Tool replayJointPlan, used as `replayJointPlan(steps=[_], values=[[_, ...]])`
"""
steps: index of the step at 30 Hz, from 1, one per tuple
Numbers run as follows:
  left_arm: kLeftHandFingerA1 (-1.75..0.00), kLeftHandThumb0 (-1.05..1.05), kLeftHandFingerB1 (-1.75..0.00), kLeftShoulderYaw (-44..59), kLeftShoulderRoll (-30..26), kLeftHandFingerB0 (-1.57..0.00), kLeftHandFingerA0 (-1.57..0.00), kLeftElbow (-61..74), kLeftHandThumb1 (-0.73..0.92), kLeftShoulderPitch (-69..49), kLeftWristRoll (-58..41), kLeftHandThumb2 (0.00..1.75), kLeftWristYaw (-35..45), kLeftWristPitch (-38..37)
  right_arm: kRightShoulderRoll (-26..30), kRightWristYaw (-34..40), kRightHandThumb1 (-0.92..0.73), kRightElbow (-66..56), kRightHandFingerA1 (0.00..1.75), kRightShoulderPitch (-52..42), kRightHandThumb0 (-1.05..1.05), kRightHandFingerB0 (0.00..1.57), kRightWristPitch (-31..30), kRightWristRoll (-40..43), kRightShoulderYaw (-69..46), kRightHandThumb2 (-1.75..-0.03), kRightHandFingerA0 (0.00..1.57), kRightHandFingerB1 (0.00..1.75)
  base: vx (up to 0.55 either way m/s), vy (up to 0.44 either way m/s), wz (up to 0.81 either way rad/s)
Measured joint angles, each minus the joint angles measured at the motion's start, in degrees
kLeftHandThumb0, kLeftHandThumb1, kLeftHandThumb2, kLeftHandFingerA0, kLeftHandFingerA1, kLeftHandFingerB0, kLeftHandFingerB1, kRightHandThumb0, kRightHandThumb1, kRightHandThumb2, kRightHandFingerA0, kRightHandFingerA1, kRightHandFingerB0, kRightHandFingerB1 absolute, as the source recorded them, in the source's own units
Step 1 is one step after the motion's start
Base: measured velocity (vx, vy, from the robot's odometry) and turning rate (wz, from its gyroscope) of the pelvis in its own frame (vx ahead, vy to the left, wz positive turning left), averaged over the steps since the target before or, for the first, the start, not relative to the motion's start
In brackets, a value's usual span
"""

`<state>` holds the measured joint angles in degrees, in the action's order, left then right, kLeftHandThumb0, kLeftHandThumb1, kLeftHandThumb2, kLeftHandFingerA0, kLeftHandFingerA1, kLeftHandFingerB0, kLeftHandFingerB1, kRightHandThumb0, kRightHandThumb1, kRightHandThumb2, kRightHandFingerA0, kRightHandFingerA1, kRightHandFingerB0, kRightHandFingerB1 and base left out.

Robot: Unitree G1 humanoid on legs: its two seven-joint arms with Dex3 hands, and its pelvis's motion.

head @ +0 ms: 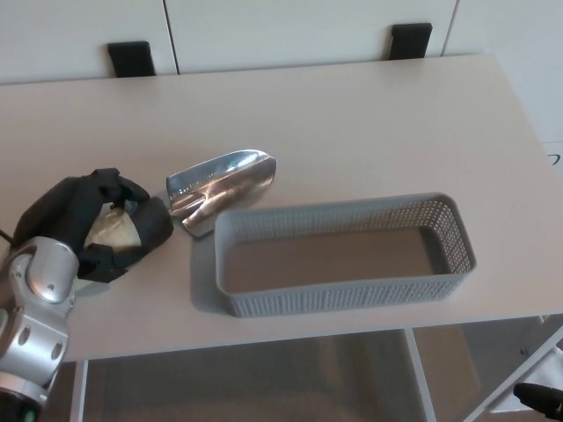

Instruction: The robot walks towards a desk on which a shovel is kept on the left hand side and a container is kept on the right hand side. The robot picks up the shovel using its left hand and places it in the container.

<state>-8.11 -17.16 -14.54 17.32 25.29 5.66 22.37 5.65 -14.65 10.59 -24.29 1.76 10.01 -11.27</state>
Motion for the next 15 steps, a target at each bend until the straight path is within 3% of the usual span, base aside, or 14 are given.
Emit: replayJointPlan(steps=[4,10,15], values=[[-1.45,-0.19,-1.1,0.2,0.1,-0.72,-0.99,0.5,0.77,-0.4,-0.9,0.71,0.0,-0.5,0.0,0.0,-0.42,0.0,0.49,0.0,-0.37,0.73,0.0,-0.2,0.0,-0.53,0.88,0.48,0.0,0.0,0.0],[-1.58,-0.15,-1.22,1.0,1.0,-0.69,-0.87,0.8,0.79,-0.5,-2.6,0.63,0.3,-0.7,0.0,-0.1,-0.41,0.0,0.49,0.4,-0.38,0.74,0.0,-0.3,0.0,-0.53,0.89,0.48,0.0,0.0,0.0],[-1.53,-0.08,-1.18,1.7,1.1,-0.75,-0.93,0.2,0.78,-0.4,-4.1,0.74,0.7,-1.3,0.1,-0.1,-0.41,0.0,0.49,0.5,-0.39,0.73,0.0,-0.4,0.0,-0.53,0.89,0.48,0.0,0.0,0.0]])
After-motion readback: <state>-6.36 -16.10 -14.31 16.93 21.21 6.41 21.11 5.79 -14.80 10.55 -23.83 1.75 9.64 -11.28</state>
